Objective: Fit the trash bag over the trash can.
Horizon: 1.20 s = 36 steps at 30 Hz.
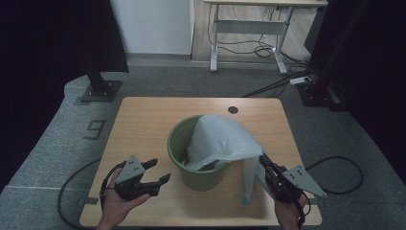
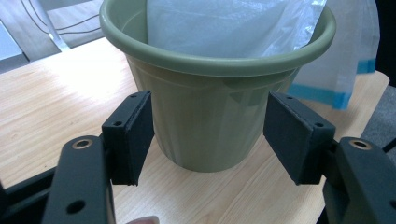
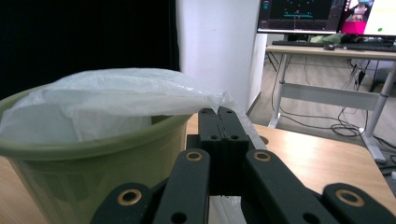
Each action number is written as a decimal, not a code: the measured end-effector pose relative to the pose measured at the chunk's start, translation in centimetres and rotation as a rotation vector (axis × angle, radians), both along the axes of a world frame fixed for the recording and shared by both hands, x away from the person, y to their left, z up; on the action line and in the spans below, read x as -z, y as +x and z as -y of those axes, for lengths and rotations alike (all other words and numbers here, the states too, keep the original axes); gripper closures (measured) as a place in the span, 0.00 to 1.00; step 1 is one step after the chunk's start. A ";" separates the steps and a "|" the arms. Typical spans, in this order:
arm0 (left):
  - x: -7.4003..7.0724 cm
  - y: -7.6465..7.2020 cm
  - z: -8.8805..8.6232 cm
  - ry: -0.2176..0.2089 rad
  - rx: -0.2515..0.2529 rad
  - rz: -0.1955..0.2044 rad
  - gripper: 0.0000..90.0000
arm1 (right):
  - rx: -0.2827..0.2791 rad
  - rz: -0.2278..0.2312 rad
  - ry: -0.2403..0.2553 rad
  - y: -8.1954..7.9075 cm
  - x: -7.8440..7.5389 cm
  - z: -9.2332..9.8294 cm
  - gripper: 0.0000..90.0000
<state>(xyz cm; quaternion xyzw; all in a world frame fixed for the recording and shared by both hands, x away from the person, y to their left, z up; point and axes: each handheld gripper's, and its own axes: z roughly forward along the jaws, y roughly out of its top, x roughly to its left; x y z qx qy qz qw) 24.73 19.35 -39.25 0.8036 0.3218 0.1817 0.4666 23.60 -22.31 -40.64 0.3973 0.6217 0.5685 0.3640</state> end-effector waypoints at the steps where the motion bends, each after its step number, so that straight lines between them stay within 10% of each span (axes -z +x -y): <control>1: 0.0 0.1 0.1 0.000 0.007 -0.002 0.37 | -0.002 0.002 -0.002 0.1 -0.1 -0.1 0.99; 14: -0.9 2.0 0.5 -0.055 0.114 -0.017 0.37 | -0.029 0.018 -0.016 0.7 -1.5 -1.1 0.99; 36: -3.1 3.9 6.6 -0.051 0.251 -0.030 0.36 | -0.162 0.000 -0.041 2.3 -3.5 -5.4 0.99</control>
